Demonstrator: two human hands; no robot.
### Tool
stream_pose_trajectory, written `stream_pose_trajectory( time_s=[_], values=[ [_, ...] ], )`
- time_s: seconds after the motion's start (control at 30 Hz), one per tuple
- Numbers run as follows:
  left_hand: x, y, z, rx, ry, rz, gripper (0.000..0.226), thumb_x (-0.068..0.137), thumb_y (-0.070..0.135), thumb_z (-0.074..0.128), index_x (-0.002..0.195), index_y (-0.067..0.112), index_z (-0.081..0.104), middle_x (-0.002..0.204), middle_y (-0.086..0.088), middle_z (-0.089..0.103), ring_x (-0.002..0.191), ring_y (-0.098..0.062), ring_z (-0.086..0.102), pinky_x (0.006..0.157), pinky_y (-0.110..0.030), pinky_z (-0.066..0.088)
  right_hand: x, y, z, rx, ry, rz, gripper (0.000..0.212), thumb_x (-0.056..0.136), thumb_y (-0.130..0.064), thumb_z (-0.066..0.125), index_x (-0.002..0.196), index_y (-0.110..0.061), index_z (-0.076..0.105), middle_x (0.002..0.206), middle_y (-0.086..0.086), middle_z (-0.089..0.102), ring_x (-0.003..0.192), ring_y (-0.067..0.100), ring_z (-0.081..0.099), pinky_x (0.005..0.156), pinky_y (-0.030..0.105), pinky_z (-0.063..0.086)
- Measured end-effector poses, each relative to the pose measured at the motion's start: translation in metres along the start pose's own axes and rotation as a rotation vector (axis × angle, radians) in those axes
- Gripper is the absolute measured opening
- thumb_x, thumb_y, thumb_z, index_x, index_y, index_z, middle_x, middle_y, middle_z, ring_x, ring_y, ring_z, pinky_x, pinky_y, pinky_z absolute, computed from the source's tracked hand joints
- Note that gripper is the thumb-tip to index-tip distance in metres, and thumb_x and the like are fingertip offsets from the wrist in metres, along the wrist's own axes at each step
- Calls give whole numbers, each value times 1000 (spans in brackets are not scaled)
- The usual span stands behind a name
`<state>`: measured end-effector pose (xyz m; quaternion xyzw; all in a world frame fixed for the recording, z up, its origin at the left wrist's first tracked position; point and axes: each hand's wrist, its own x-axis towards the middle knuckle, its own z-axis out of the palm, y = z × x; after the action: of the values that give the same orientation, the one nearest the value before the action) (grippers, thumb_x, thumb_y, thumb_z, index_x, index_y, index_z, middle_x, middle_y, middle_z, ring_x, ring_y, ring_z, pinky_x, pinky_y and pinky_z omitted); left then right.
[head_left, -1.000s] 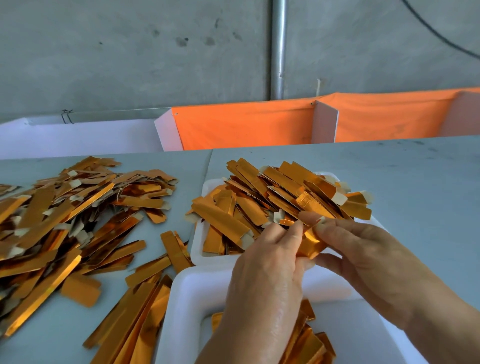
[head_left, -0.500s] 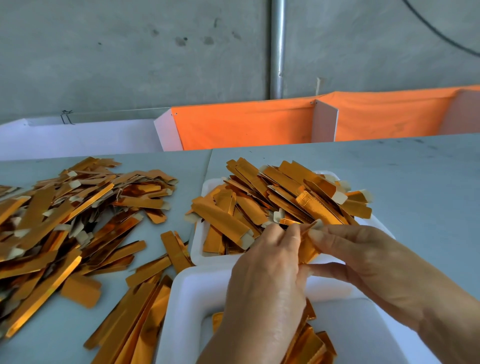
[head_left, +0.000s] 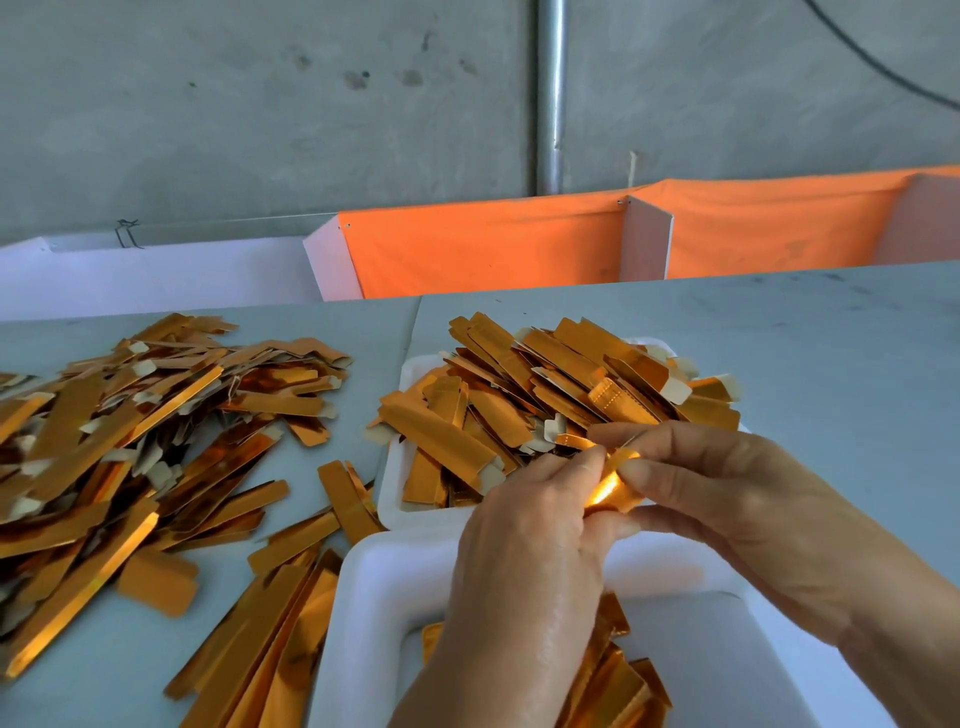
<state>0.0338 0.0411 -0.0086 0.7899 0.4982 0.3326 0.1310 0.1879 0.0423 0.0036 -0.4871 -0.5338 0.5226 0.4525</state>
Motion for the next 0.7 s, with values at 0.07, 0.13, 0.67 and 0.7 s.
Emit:
stream_pose_trajectory(
  time_s=[0.07, 0.13, 0.67, 0.7],
  values=[
    [1, 0, -1, -12, -12, 14, 48, 94, 42, 46, 141, 34, 40, 126, 16, 56, 114, -1, 51, 95, -13, 43, 1, 1, -1, -16, -3, 10, 16, 78, -15, 63, 81, -5, 74, 104, -3, 73, 95, 18, 69, 82, 33, 58],
    [2, 0, -3, -3, -48, 16, 44, 96, 38, 43, 140, 31, 44, 123, 12, 60, 110, -4, 56, 94, -17, 46, 1, 1, 0, -25, -17, -5, 15, 75, -17, 64, 78, -7, 75, 105, -6, 72, 95, 15, 69, 75, 26, 58],
    [-1, -3, -4, 2, -37, -13, 35, 97, 44, 41, 128, 35, 53, 110, 17, 61, 98, -3, 54, 79, -10, 43, 5, 3, 2, -149, 48, -174, 9, 63, -22, 68, 69, -16, 71, 67, 4, 68, 58, 13, 63, 55, 19, 51],
    [-1, -2, -4, -16, -27, -2, 38, 93, 48, 46, 130, 37, 50, 112, 20, 59, 101, -1, 53, 82, -12, 45, 5, 4, 2, -150, 67, -174, 9, 63, -23, 68, 68, -15, 71, 67, 6, 68, 59, 14, 63, 55, 19, 51]
  ],
)
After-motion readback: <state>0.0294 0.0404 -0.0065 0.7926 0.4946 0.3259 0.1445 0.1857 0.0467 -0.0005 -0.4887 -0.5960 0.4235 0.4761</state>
